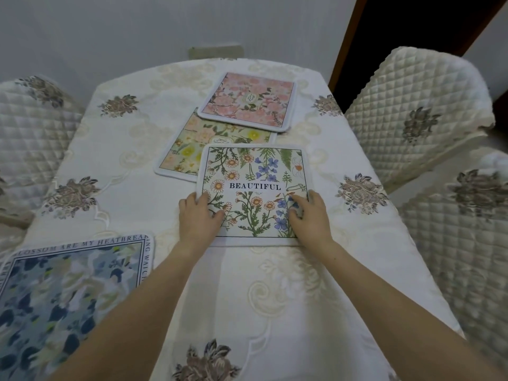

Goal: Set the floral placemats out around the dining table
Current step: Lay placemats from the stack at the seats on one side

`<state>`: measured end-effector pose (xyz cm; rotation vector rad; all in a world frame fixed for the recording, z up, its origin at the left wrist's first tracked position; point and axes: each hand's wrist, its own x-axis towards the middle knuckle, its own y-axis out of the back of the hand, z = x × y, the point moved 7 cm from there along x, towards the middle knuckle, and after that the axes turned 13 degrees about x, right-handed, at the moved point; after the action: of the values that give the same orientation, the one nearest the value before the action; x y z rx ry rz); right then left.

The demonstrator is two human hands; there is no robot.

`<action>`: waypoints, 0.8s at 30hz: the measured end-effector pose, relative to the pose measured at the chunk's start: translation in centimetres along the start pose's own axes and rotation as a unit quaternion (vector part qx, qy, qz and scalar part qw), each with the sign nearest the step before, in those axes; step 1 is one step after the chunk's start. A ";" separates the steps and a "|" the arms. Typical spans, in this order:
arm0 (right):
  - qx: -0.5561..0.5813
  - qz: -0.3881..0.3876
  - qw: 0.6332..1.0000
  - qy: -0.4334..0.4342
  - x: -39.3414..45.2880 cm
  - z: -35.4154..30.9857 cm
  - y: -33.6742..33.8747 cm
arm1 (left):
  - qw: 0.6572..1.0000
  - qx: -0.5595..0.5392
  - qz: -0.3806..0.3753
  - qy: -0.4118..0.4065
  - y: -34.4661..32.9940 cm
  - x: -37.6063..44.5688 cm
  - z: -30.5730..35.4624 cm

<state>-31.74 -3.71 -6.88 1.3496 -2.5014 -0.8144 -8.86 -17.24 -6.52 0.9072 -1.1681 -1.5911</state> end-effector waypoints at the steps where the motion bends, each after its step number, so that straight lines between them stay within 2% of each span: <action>1: 0.003 0.001 1.000 0.004 0.0 0.1 0.0 | 1.000 0.001 0.000 -0.002 0.0 -0.2 0.1; 15: -0.021 -0.011 1.000 0.015 -6.1 3.9 3.0 | 0.999 0.039 -0.001 -0.021 -0.4 -7.6 2.5; 24: -0.057 -0.048 0.997 -0.007 -13.1 7.5 8.1 | 0.997 0.012 -0.052 -0.048 -1.7 -15.1 5.5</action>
<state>-33.07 13.37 -7.46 1.4377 -2.3751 -0.9736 -9.96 -1.09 -6.09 0.9296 -1.2252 -1.7245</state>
